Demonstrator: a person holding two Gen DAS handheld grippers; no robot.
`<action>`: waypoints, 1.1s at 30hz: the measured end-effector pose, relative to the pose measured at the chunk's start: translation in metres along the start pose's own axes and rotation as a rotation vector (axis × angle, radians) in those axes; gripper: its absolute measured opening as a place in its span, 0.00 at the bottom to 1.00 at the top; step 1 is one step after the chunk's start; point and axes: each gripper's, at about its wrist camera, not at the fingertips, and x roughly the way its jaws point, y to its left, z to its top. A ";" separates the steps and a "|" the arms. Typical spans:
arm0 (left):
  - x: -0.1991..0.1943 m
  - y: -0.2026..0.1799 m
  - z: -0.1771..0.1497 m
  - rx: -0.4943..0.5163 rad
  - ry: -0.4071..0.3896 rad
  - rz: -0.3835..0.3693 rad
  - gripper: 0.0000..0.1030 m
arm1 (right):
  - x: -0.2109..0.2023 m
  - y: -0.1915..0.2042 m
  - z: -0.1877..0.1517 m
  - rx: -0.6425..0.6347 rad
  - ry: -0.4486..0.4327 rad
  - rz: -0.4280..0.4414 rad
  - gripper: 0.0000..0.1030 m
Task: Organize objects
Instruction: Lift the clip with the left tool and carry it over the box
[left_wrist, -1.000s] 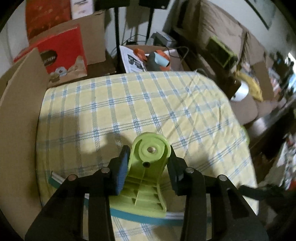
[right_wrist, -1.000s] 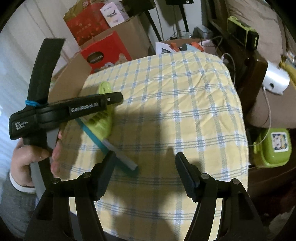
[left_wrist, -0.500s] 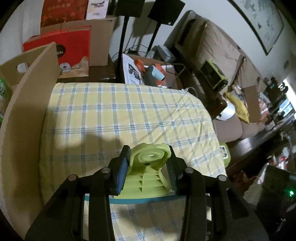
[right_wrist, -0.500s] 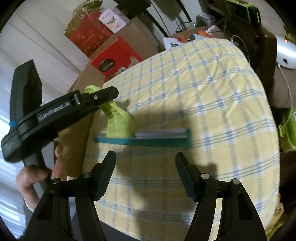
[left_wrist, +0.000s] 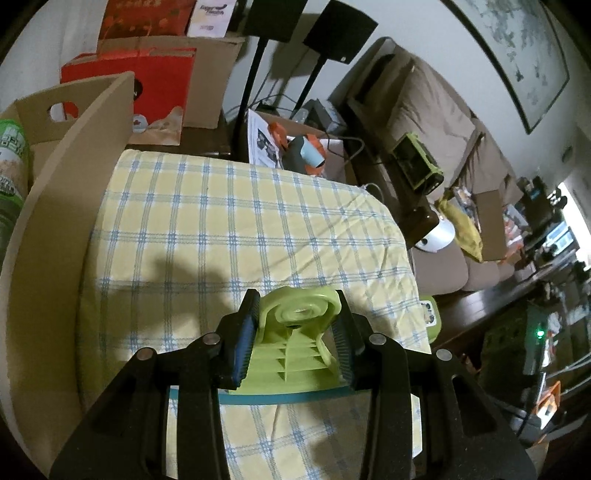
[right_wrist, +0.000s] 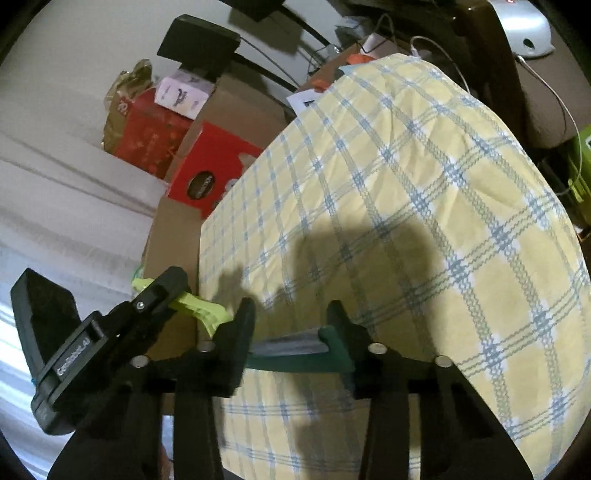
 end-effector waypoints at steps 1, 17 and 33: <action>-0.002 0.000 0.000 -0.005 0.003 -0.008 0.35 | -0.001 0.003 -0.001 -0.011 -0.004 -0.003 0.33; -0.110 -0.008 0.038 -0.013 -0.159 -0.117 0.34 | -0.046 0.108 0.041 -0.211 -0.050 0.081 0.29; -0.200 0.074 0.055 -0.126 -0.303 0.019 0.34 | 0.033 0.242 0.041 -0.404 0.113 0.121 0.29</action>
